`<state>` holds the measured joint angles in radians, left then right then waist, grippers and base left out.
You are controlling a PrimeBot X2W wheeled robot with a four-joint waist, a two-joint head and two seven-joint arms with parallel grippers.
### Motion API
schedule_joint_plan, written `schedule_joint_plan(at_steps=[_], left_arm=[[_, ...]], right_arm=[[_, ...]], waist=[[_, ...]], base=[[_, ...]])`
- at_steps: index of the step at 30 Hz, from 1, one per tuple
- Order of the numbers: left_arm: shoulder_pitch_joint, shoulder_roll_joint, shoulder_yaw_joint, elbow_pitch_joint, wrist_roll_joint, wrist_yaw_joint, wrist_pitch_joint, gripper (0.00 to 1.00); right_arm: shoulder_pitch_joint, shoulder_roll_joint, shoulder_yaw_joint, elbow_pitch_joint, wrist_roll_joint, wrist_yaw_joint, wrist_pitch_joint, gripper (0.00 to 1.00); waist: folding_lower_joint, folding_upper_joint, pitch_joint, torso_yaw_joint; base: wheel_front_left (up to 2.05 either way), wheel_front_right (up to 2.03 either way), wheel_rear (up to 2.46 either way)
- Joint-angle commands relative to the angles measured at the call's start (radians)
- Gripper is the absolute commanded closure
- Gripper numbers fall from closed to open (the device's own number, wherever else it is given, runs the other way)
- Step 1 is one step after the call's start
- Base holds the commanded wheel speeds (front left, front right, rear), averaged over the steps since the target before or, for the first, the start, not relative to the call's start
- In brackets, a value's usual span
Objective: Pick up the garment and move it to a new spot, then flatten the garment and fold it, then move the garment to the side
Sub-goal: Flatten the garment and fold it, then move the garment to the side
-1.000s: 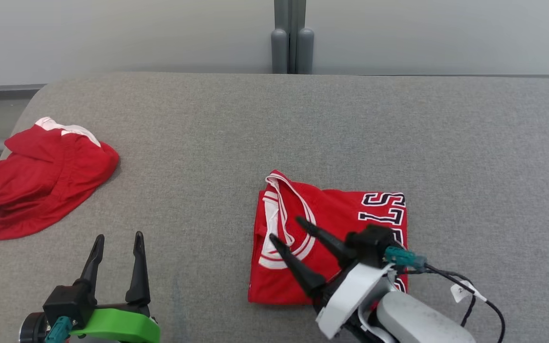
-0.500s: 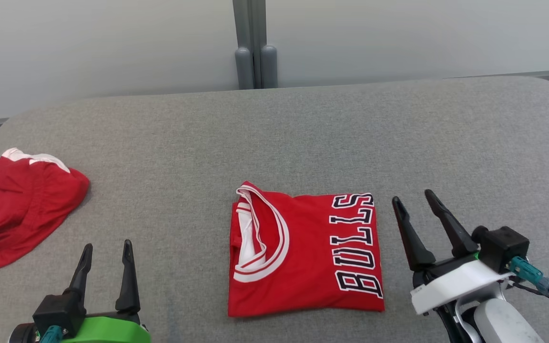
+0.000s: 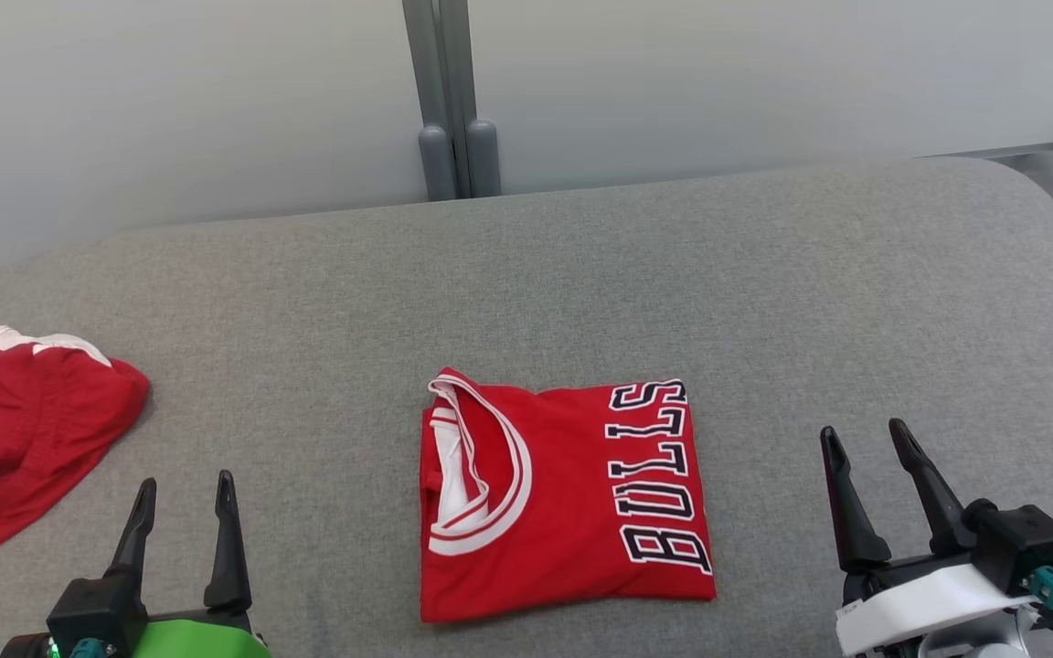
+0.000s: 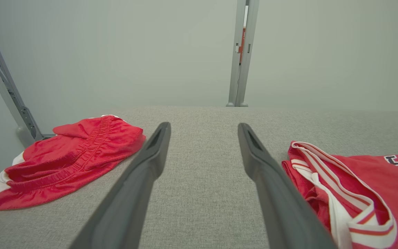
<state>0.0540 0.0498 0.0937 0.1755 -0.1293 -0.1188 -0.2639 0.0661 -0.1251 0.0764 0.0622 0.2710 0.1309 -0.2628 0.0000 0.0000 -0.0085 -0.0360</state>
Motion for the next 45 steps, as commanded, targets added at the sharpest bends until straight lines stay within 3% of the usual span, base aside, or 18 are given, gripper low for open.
schedule_joint_plan(at_steps=[1,38,45], left_arm=[[0.016,0.002,0.005,-0.001,0.007,-0.003,0.0,0.0],[0.063,0.012,-0.003,-0.037,0.025,-0.012,0.0,0.0],[0.056,0.011,0.0,-0.035,0.023,-0.012,0.0,0.0]], right_arm=[[0.016,0.005,-0.005,-0.005,-0.011,-0.001,-0.003,0.0],[0.048,0.025,0.003,0.01,-0.051,-0.001,-0.003,0.0],[-0.019,0.022,0.054,0.055,-0.057,-0.001,-0.003,0.0]], waist=[[0.0,0.0,-0.003,0.0],[0.0,0.0,-0.019,0.033],[0.0,0.0,-0.014,0.033]], base=[[0.0,0.0,0.0],[0.0,0.0,0.0],[0.0,0.0,0.0]])
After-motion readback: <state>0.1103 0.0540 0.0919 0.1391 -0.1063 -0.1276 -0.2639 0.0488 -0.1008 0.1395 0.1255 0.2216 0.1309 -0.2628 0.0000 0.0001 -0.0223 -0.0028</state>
